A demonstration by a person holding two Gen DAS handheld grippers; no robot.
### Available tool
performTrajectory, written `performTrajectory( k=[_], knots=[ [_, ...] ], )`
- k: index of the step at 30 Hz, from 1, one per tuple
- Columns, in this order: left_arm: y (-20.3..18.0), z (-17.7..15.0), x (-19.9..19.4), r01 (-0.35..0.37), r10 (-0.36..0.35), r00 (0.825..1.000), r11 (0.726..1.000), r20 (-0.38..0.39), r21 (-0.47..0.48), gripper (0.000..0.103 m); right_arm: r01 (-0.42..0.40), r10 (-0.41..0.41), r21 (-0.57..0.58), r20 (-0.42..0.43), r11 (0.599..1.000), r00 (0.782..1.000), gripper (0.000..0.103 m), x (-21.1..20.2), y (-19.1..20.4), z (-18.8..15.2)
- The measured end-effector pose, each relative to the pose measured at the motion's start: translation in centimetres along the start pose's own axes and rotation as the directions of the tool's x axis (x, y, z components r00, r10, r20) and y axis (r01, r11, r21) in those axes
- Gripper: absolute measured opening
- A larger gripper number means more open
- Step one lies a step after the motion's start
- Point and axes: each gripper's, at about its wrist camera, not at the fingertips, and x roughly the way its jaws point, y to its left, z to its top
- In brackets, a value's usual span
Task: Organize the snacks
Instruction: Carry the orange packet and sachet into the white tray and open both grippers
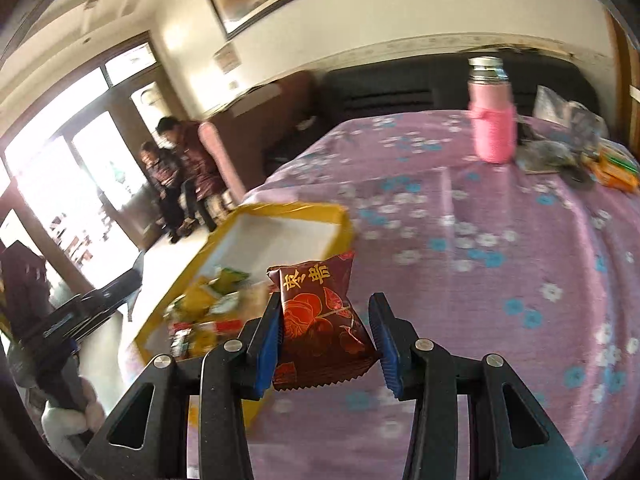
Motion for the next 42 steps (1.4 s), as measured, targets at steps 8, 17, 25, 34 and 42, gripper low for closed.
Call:
performTrajectory(
  k=[8,17,25,34,42],
  knots=[
    [2.6,-1.6,1.2,-0.032,0.030,0.998,0.999,-0.058,-0.026,0.026,-0.056,0.049,-0.060,-0.116,0.997,0.992,0.043,4.7,5.1,-2.1],
    [5.4,-2.2,1.4,-0.125,0.124,0.990,0.992,-0.067,-0.009,0.026,-0.077,0.054,-0.104,-0.211,0.992,0.976,0.043,8.6,8.4,-4.5],
    [6.4,-2.7,2.0,-0.170,0.171,0.982,0.985,-0.081,0.016,0.026,-0.071,0.036,-0.125,-0.261,0.990,0.965,0.042,10.8,9.6,-6.0],
    [6.2,-2.5,1.9,-0.204,0.205,0.976,0.979,-0.068,0.020,0.043,-0.034,-0.010,-0.158,-0.270,0.987,0.963,0.038,12.4,9.9,-5.7],
    [4.3,-2.0,0.4,-0.284,0.285,0.959,0.957,0.001,0.060,0.069,-0.048,0.009,-0.156,-0.239,0.987,0.971,0.045,11.5,10.0,-5.4]
  ],
)
